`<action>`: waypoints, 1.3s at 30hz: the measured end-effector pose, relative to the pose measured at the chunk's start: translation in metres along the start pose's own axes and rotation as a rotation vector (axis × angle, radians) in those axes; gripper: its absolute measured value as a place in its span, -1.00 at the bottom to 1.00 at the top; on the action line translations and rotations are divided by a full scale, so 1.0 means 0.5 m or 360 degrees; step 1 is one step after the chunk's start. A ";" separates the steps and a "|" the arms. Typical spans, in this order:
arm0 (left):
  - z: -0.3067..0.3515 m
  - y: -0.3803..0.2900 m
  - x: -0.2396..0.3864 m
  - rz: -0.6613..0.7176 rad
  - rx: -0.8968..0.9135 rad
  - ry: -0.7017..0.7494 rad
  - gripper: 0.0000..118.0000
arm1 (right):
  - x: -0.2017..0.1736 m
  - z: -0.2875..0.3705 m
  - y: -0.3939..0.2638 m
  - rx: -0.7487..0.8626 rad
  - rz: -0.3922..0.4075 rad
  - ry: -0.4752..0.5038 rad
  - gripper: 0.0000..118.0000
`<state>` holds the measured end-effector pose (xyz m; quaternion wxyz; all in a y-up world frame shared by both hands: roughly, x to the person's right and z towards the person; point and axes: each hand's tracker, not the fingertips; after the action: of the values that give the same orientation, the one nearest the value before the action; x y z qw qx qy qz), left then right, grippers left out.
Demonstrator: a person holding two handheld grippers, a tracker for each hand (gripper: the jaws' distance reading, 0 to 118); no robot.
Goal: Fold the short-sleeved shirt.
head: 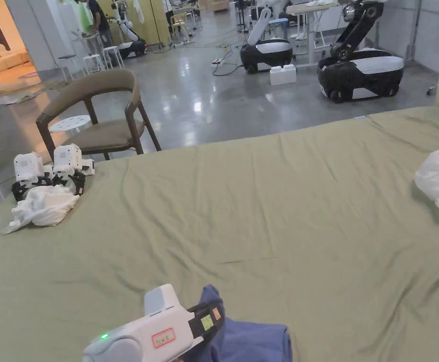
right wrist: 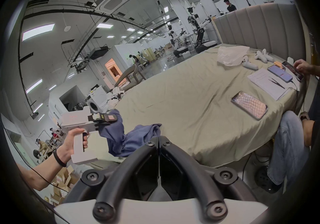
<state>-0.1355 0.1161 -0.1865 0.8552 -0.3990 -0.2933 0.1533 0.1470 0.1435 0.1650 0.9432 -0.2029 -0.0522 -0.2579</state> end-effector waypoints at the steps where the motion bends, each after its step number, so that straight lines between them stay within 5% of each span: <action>1: -0.026 -0.011 0.015 0.0007 -0.0052 -0.0024 -0.86 | 0.006 0.005 -0.001 0.0000 -0.0006 -0.0019 -1.00; 4: -0.091 -0.043 0.051 -0.0015 -0.0186 -0.0045 -0.81 | 0.028 0.019 -0.012 -0.0003 -0.0043 -0.0112 -1.00; 8: -0.109 -0.050 0.052 -0.0049 -0.0229 -0.0123 0.05 | 0.060 0.026 -0.033 -0.0022 -0.0143 -0.0174 -1.00; 9: -0.088 -0.044 0.046 -0.0027 -0.0143 -0.0265 0.06 | 0.065 0.027 -0.037 -0.0035 -0.0142 -0.0184 -1.00; 12: -0.048 -0.022 0.037 -0.0024 -0.0054 -0.0287 -0.21 | 0.079 0.026 -0.048 -0.0065 -0.0126 -0.0219 -1.00; 14: -0.035 -0.016 0.024 -0.0044 -0.0026 -0.0193 -0.85 | 0.087 0.022 -0.053 -0.0091 -0.0142 -0.0218 -1.00; 15: -0.034 -0.022 0.015 -0.0048 -0.0013 -0.0171 -0.97 | 0.086 0.020 -0.055 -0.0100 -0.0146 -0.0217 -1.00; 24: -0.181 -0.144 0.011 -0.0020 -0.0548 -0.0119 -0.98 | 0.052 -0.005 -0.058 -0.0184 -0.0081 -0.0188 -1.00; 28: -0.165 -0.131 0.028 0.0013 -0.0441 -0.0146 -0.98 | 0.016 -0.041 -0.080 -0.0350 0.0001 -0.0080 -1.00; 30: -0.130 -0.106 0.019 0.0012 -0.0349 -0.0201 -0.82 | -0.010 -0.080 -0.078 -0.0396 0.0114 -0.0043 -1.00; 33: -0.062 -0.069 -0.016 0.0019 -0.0216 -0.0249 0.10 | -0.045 -0.162 -0.054 -0.0438 0.0255 0.0075 -1.00; 34: -0.042 -0.059 -0.030 0.0016 -0.0204 -0.0235 0.26 | -0.057 -0.193 -0.043 -0.0452 0.0283 0.0127 -1.00; 39: 0.033 -0.030 -0.132 0.0038 -0.0159 -0.0081 0.39 | -0.107 -0.417 0.001 -0.0588 0.0311 0.0224 -1.00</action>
<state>-0.1967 0.0836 -0.1914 0.8246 -0.4405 -0.3174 0.1587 0.0997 0.0833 -0.0361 0.9118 -0.3578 0.0819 -0.1840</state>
